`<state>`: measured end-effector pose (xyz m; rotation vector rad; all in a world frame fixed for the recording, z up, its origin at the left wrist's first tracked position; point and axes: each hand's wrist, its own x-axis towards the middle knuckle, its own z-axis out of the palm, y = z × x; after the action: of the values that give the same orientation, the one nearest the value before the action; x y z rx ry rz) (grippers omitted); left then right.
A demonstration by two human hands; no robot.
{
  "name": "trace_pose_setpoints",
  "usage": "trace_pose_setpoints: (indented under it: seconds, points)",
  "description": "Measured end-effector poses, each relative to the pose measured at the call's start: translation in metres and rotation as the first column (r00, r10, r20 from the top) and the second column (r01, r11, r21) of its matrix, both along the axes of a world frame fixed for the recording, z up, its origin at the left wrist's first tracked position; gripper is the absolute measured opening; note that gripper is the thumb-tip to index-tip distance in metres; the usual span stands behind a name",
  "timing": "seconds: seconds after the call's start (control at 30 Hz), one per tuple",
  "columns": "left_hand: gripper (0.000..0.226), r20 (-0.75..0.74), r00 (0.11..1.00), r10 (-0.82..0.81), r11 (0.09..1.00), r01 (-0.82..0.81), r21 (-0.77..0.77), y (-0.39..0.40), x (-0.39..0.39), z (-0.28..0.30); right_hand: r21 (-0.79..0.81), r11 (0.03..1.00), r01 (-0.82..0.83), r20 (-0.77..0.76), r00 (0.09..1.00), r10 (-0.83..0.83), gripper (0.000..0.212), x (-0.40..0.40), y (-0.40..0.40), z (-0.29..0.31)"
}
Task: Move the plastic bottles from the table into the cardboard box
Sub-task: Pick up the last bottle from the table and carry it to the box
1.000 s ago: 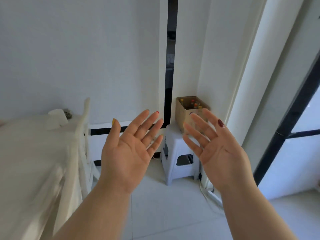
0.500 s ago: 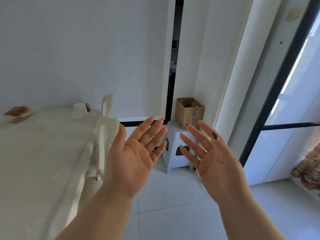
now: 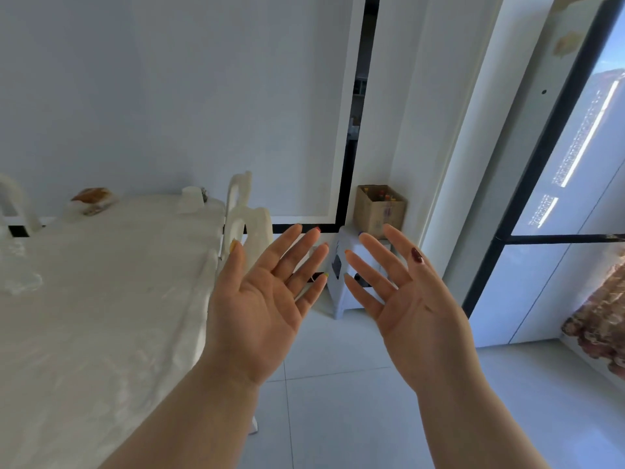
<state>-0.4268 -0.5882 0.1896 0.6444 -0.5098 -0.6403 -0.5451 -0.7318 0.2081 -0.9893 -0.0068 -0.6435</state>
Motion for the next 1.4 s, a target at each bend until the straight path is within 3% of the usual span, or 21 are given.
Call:
trace_pose_setpoints:
  seconds: [0.37,0.6,0.83,1.0,1.13,1.4]
  points:
    - [0.074,0.013,0.997,0.07,0.997,-0.07,-0.044,0.141,0.011,0.014,0.012,0.998,-0.064,0.04,0.997,0.063,0.054,0.011,0.124,0.014]
    - [0.071,0.068,0.992,0.108,0.994,-0.106,-0.029,0.267,0.075,0.008,0.005,0.999,-0.045,0.056,0.997,0.045,0.065,0.068,0.236,0.004]
    - [0.066,0.214,0.953,0.215,0.971,-0.233,0.063,0.425,0.164,0.002,0.046,0.996,-0.074,0.081,0.994,0.07,0.071,0.153,0.375,-0.019]
    - [0.062,0.278,0.902,0.33,0.923,-0.37,0.106,0.505,0.222,-0.003,0.05,0.991,-0.122,0.065,0.991,0.119,0.05,0.227,0.438,-0.026]
    - [0.058,0.279,0.869,0.409,0.881,-0.456,0.127,0.541,0.264,-0.013,0.024,0.985,-0.168,0.036,0.985,0.167,0.046,0.289,0.466,-0.032]
    - [0.053,0.256,0.793,0.552,0.775,-0.602,0.192,0.559,0.379,-0.041,-0.209,0.971,-0.116,-0.145,0.986,0.086,0.027,0.444,0.484,-0.056]
